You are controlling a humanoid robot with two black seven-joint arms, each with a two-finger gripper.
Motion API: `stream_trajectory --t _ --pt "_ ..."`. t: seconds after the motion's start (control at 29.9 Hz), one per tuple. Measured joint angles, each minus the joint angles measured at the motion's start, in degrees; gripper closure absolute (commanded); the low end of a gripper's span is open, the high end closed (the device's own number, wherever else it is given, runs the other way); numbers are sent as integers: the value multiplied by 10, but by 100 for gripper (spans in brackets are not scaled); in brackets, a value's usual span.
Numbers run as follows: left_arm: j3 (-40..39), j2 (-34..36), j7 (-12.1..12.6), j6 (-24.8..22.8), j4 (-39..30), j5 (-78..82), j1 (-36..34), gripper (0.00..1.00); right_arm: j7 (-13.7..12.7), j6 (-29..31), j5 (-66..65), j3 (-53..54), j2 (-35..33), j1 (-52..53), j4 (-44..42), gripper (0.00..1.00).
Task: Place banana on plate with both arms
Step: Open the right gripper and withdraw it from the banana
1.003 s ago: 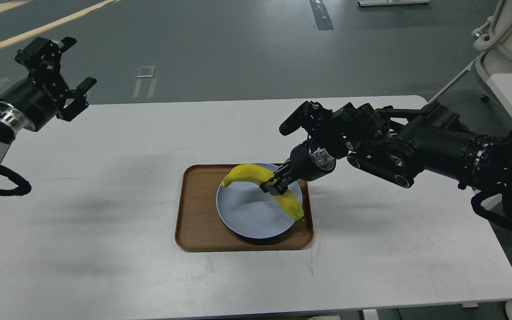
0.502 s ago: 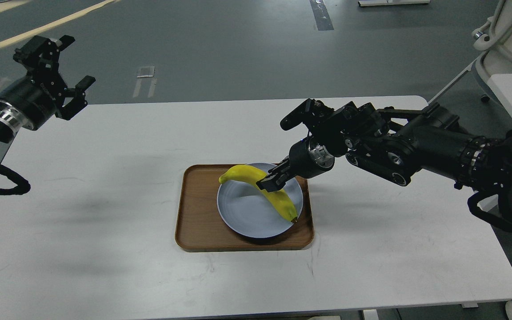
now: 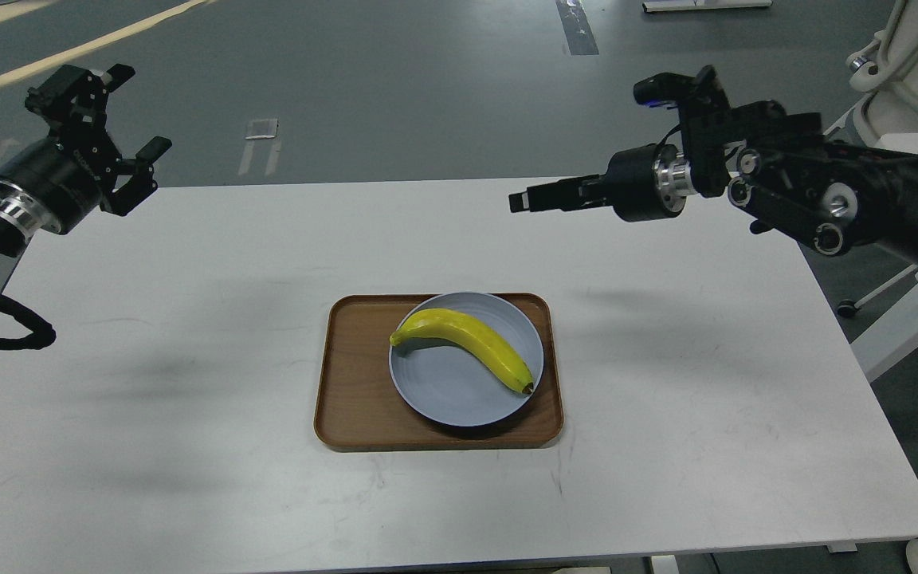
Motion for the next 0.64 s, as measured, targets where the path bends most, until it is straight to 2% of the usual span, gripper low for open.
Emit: stream_trajectory --t 0.37,0.47,0.64 --pt "1 -30 0 0 3 0 15 2 0 0 441 123 -24 -150 -98 0" --pt "1 -48 0 0 6 1 22 2 0 0 498 170 -18 -201 -101 0" --pt "0 -74 0 0 12 1 37 2 0 0 518 224 10 -266 -102 0"
